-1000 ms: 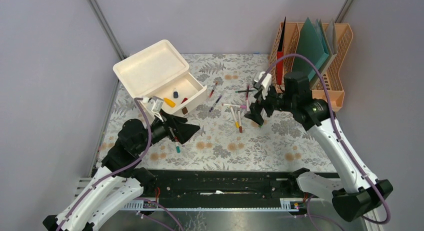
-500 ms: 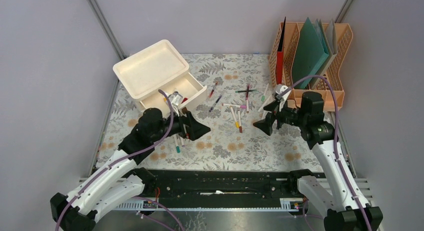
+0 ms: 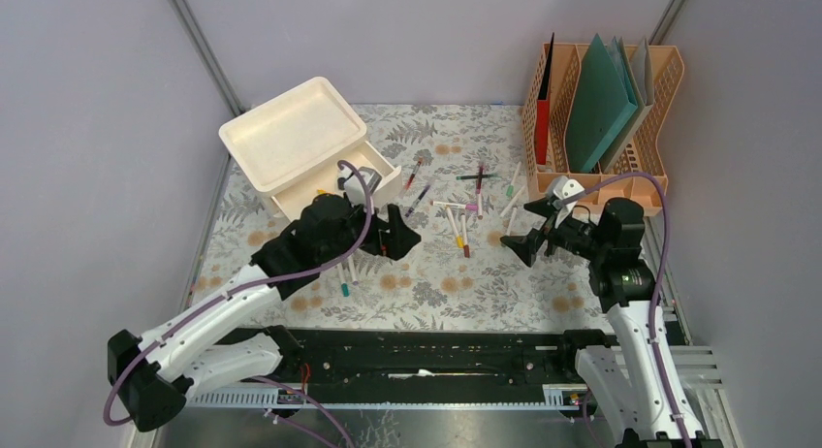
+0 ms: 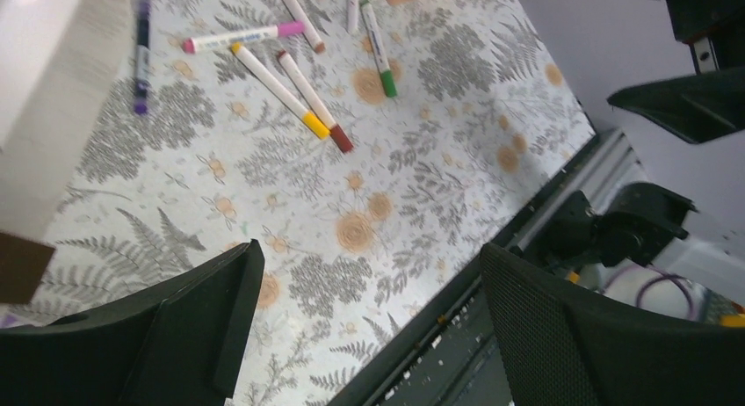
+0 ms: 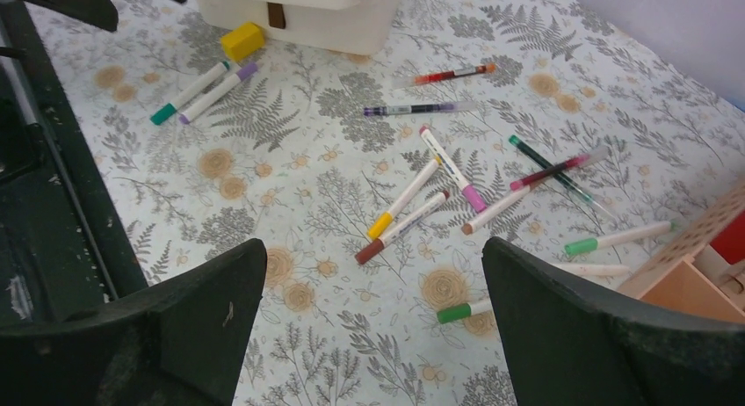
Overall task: Organize the desk
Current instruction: Close the drawer in the storage box.
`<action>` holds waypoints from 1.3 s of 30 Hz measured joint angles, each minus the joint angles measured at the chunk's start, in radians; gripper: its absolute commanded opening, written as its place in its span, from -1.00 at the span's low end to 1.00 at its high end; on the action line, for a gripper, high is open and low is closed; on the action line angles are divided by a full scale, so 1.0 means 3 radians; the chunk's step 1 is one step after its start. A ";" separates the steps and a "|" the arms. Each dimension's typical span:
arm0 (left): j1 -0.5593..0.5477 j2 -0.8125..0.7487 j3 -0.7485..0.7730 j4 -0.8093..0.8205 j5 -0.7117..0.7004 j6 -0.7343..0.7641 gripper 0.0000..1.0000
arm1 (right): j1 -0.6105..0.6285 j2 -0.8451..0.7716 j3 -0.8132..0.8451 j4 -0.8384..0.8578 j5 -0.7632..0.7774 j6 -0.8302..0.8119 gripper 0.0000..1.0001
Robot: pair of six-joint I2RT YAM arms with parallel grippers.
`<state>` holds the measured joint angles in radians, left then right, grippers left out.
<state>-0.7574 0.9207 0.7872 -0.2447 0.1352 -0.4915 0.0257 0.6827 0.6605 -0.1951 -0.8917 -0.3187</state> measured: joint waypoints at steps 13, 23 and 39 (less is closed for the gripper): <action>-0.0338 0.0568 0.0652 -0.0453 -0.0815 0.0470 0.91 | -0.0201 0.0031 -0.0081 0.0022 0.0122 -0.0123 0.99; -0.0338 0.0782 0.0651 -0.0558 -0.1186 0.1027 -0.10 | -0.0223 0.0027 -0.0106 0.0019 0.0123 -0.0184 0.99; 0.0281 0.1263 0.0741 -0.0451 -0.1701 0.1691 -0.42 | -0.0226 -0.0006 -0.0107 0.0017 0.0122 -0.0237 1.00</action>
<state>-0.6731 1.2995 1.0096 -0.3801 -0.3752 0.0158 -0.0422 0.6807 0.6285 -0.1902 -0.8551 -0.3897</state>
